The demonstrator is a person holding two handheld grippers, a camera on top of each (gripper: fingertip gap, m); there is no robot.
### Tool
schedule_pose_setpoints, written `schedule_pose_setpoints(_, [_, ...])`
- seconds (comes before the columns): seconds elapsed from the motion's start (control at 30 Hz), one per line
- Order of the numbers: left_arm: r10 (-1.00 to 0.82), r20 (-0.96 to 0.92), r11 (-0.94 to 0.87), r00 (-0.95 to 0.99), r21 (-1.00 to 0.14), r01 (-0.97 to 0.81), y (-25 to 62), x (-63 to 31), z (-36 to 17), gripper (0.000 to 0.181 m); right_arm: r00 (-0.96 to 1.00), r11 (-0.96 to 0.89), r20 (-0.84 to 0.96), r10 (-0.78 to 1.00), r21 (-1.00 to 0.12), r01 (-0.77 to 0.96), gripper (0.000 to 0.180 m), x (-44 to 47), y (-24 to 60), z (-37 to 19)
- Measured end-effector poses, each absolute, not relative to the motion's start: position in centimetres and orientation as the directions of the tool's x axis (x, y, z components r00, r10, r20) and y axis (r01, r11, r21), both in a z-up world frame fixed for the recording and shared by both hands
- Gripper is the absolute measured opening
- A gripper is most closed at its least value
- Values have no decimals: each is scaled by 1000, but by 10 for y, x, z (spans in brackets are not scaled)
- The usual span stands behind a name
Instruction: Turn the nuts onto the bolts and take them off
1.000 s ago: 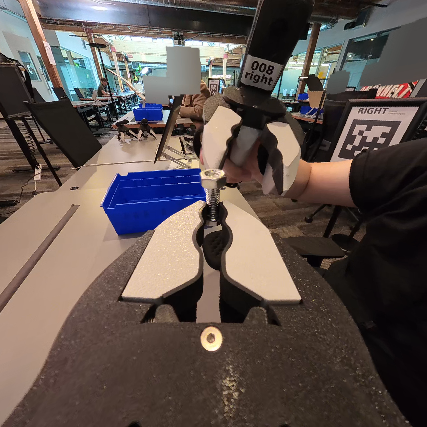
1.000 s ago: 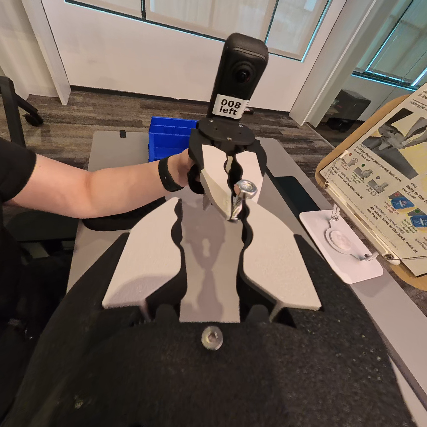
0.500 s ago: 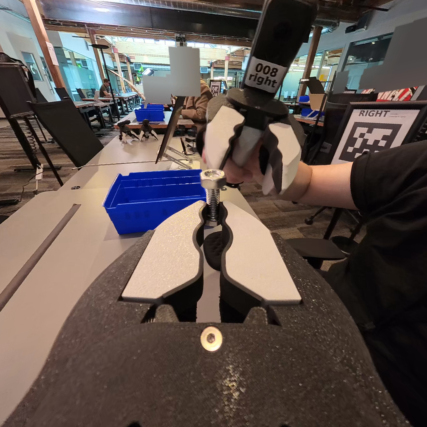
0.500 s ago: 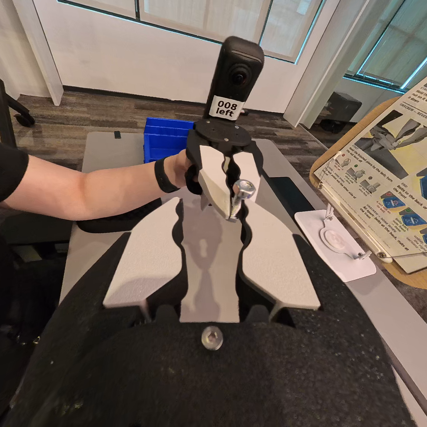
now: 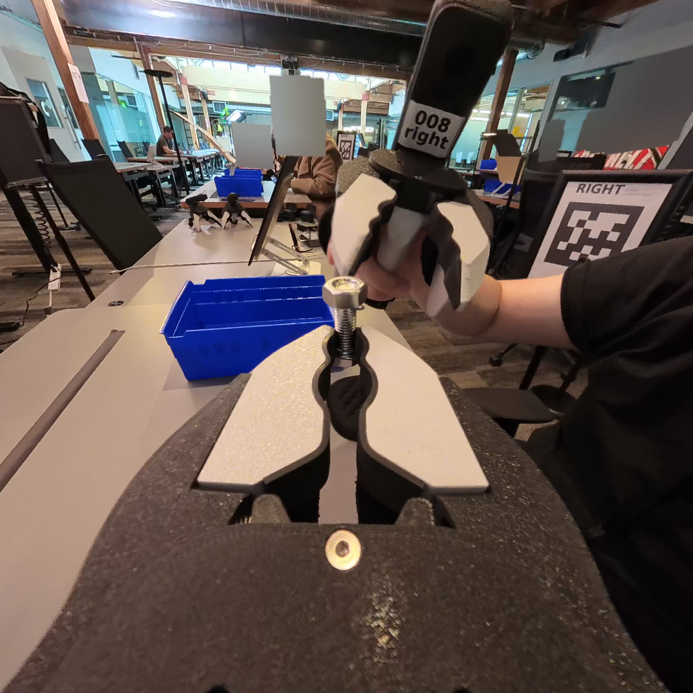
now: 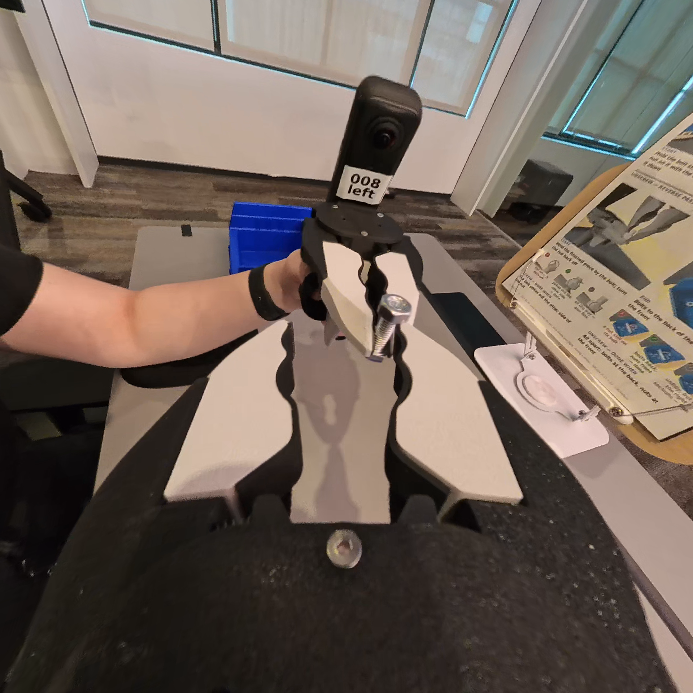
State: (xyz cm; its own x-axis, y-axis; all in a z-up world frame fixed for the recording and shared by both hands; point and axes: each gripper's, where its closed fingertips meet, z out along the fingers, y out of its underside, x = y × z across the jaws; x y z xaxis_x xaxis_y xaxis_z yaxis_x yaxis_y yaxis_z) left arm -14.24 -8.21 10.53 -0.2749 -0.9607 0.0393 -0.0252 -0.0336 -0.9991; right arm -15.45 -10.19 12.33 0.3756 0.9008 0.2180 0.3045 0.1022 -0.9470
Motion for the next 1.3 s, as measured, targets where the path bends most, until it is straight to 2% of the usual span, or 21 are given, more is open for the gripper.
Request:
schedule_pose_setpoints(0.3, [-965,17,-6,-261,-999,-45,-86,-138,103,9,356,38,135,925,-963,268,65,-176,-88,118])
schedule_pose_setpoints(0.37, [-966,19,-10,-257,-999,-35,-84,-139,105,9,378,42,141,915,-965,260,65,-168,-93,119])
schedule_pose_setpoints(0.47, [-966,31,-25,-259,-999,-25,-82,-141,107,9,393,51,147,908,-969,243,53,-155,-100,122])
schedule_pose_setpoints(0.83, [-970,29,-22,-242,-999,-28,-81,-140,107,9,382,15,93,919,-979,203,67,-169,-91,121])
schedule_pose_setpoints(0.93, [-972,35,-32,-234,-999,-17,-78,-143,110,9,404,69,131,905,-984,165,54,-157,-100,127])
schedule_pose_setpoints(1.03, [-966,39,-36,-254,-999,-18,-82,-141,110,9,455,100,158,876,-984,148,61,-154,-88,133])
schedule_pose_setpoints(1.17, [-967,29,-21,-255,-999,-33,-85,-136,107,9,393,54,115,912,-985,163,71,-173,-80,127])
schedule_pose_setpoints(1.3, [-970,35,-27,-239,-999,-38,-82,-135,106,9,337,30,76,938,-990,141,65,-185,-82,125])
